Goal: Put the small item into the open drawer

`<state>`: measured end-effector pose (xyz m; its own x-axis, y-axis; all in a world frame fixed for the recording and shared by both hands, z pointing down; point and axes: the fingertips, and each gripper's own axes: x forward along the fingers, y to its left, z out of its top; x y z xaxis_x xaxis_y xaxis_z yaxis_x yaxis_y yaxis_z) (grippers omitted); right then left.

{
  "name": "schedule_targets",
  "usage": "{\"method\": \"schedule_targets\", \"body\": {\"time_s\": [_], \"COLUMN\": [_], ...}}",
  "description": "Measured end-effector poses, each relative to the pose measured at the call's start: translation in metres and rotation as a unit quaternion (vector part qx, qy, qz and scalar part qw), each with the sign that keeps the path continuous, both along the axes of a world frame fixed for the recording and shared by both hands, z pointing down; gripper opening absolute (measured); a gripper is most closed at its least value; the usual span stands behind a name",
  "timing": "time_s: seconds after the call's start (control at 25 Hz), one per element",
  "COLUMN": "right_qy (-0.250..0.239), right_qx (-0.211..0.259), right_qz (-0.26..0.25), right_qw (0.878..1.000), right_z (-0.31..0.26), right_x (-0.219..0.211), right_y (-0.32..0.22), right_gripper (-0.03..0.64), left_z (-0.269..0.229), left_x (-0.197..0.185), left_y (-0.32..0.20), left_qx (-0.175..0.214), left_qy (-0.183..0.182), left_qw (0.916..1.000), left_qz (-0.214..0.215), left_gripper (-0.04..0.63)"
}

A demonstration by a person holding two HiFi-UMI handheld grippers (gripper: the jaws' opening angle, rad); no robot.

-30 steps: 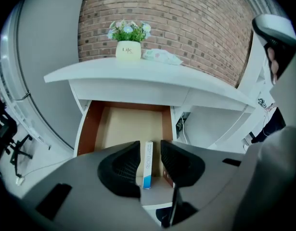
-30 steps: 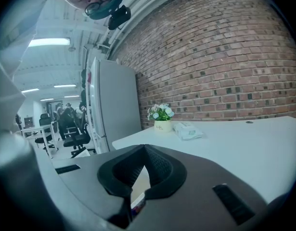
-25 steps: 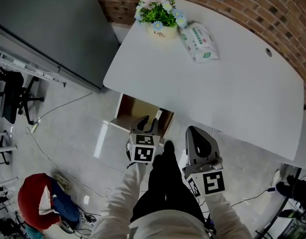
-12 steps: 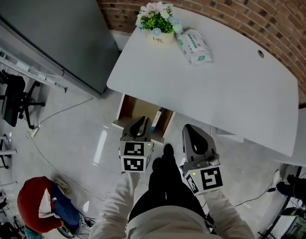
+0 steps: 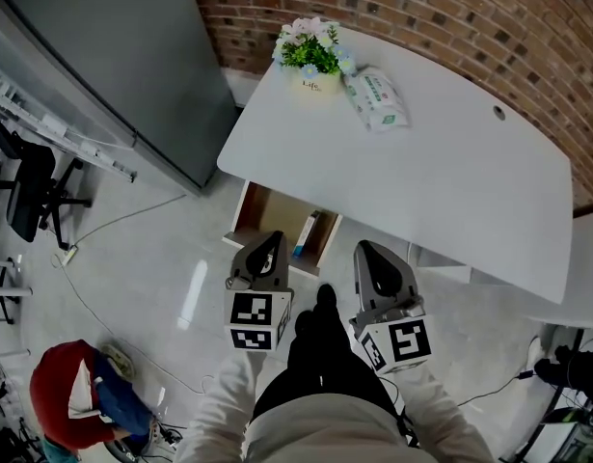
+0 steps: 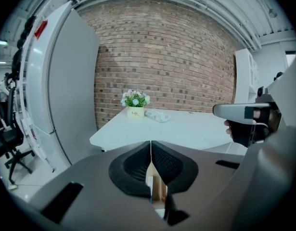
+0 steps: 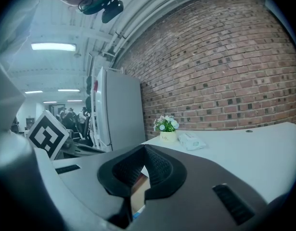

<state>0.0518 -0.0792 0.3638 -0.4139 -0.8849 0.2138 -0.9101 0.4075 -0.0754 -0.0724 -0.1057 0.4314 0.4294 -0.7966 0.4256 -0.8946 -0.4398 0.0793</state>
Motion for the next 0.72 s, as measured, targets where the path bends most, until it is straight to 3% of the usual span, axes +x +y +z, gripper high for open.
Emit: {"method": "schedule_targets", "body": {"time_s": [0.28,0.72], "right_qy": [-0.004,-0.007], "right_qx": [0.007,0.016], "right_qz": [0.001,-0.009], "right_qw": [1.000,1.000], "right_z": [-0.006,-0.017], "right_x": [-0.003,-0.012], "right_y": [0.011,0.025], "right_gripper": [0.026,0.026], "left_z": [-0.038,-0.055], "left_x": [-0.008,-0.024], "left_y": [0.023,0.055], "left_qx": [0.050,0.064], "left_qy": [0.006,0.034], "left_qw": [0.9987,0.9971], "left_qz": [0.001,-0.020], "left_gripper": [0.017,0.017]}}
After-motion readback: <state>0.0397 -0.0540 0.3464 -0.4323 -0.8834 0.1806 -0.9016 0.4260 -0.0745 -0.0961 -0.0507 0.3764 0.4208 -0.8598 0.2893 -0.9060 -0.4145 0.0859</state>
